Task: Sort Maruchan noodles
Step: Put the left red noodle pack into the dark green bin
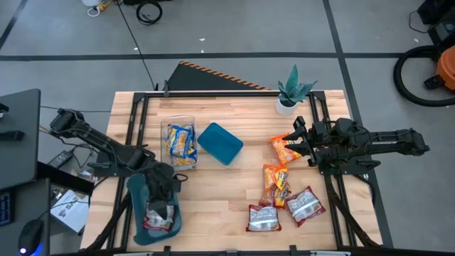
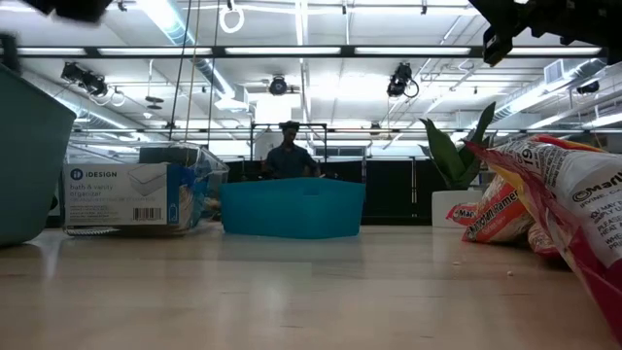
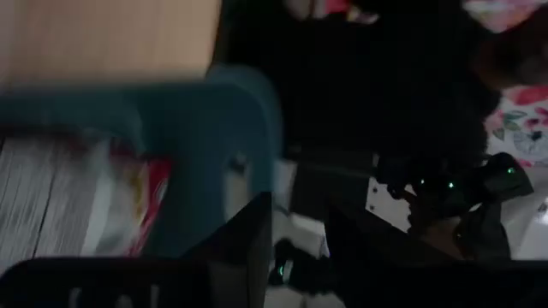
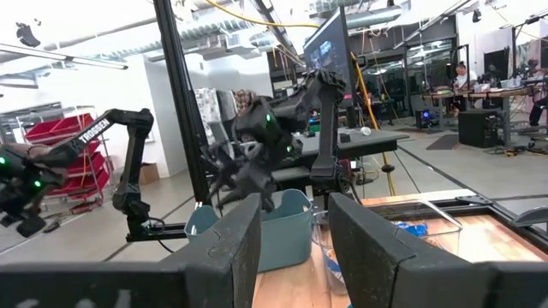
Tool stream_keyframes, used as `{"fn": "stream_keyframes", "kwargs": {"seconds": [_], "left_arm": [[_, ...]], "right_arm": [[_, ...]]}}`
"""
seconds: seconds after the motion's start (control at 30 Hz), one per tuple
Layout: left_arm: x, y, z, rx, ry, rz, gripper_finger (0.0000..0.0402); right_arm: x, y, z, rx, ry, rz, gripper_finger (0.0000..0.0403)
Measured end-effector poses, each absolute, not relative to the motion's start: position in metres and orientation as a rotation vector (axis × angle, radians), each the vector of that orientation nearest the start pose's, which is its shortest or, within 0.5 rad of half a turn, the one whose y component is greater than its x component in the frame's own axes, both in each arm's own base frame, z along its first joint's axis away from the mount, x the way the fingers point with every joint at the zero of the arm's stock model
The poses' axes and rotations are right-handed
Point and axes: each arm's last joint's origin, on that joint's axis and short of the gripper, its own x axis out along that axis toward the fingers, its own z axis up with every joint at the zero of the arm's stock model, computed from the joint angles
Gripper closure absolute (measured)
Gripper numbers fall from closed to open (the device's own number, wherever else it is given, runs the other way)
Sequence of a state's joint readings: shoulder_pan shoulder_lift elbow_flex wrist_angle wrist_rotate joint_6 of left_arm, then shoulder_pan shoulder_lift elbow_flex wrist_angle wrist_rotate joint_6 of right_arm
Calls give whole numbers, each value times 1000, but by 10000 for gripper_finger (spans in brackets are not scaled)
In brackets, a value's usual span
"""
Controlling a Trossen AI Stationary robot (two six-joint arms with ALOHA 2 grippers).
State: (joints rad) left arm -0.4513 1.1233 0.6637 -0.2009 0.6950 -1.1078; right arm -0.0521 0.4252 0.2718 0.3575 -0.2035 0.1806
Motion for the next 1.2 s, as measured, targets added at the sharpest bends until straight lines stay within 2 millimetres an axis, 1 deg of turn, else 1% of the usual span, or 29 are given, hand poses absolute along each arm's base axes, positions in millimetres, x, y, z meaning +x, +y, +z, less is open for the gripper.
{"fn": "stream_keyframes", "kwargs": {"seconds": [0.1,0.17,0.23,0.3,0.4,0.47,0.6,0.7,0.83,1.03,1.13,1.2], "left_arm": [[203,-111,253,-960,1092,-627,295],[209,-108,263,-898,983,-595,300],[215,-104,269,-831,890,-534,306],[223,-100,269,-778,856,-503,313],[238,-96,261,-719,864,-472,323],[252,-96,257,-662,862,-467,327],[282,-98,249,-484,899,-431,331],[305,-101,248,-311,919,-404,331],[332,-106,243,-21,908,-391,331],[359,-115,232,442,796,-365,331],[368,-121,225,653,711,-421,325],[375,-126,220,775,646,-450,312]], "right_arm": [[125,-1,254,154,-189,169,259],[125,-1,254,153,-189,169,259],[125,-1,254,153,-189,169,259],[125,-1,254,153,-188,169,259],[125,-1,254,153,-188,168,259],[125,-1,254,148,-189,168,259],[125,-1,254,146,-189,168,259],[125,-1,254,146,-189,168,259],[125,-1,254,146,-189,168,259],[125,-1,253,147,-183,163,259],[125,-1,253,147,-182,160,259],[125,-1,253,147,-182,159,259]]}}
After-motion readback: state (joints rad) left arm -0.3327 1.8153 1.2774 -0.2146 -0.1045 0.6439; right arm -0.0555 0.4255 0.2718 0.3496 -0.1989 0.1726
